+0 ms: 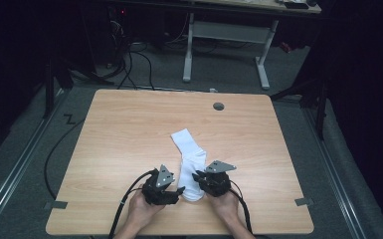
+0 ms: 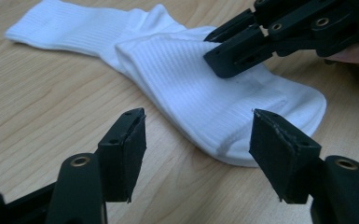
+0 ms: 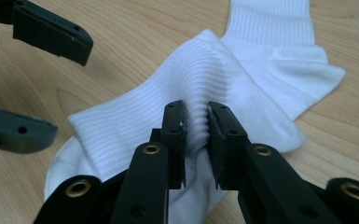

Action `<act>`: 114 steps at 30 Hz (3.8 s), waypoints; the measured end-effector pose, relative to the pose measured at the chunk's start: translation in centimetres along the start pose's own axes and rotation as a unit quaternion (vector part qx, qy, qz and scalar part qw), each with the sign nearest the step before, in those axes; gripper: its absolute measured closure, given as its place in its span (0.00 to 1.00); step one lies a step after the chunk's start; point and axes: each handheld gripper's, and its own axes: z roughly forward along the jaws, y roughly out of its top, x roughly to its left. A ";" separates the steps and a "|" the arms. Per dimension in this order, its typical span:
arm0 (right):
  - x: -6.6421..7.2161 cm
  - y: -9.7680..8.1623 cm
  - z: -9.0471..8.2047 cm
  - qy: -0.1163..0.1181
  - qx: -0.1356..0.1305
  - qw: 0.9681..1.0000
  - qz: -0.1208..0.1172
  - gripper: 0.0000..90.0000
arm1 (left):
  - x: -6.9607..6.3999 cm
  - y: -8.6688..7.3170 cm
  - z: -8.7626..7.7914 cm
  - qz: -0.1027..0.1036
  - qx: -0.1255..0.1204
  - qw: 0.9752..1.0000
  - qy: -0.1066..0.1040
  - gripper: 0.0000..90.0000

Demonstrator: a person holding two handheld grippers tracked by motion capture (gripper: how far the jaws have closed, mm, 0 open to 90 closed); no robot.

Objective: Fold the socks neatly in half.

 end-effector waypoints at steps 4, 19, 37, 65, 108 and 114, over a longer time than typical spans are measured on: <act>0.1 0.0 0.0 -0.002 0.000 1.000 0.000 0.80 | -0.6 0.4 0.7 0.032 0.010 0.999 0.014 0.43; 0.5 -0.1 -1.9 0.008 -0.026 1.000 0.009 0.72 | -0.8 0.5 1.7 0.040 0.024 0.999 -0.003 0.54; 1.8 -1.4 -3.7 0.008 -0.034 0.999 -0.011 0.70 | -0.6 1.1 2.4 0.043 0.054 0.998 -0.009 0.85; 2.8 -0.7 -2.3 0.002 -0.021 0.999 -0.032 0.63 | 3.4 5.6 0.0 -0.049 -0.022 0.997 -0.046 0.90; 4.0 -1.8 -2.7 0.030 -0.018 0.998 -0.049 0.70 | 8.7 8.6 3.8 -0.129 -0.011 0.991 0.034 0.90; 2.4 0.7 -1.8 0.006 -0.029 0.998 -0.046 0.71 | 8.8 8.5 3.9 -0.137 -0.017 0.990 0.027 0.90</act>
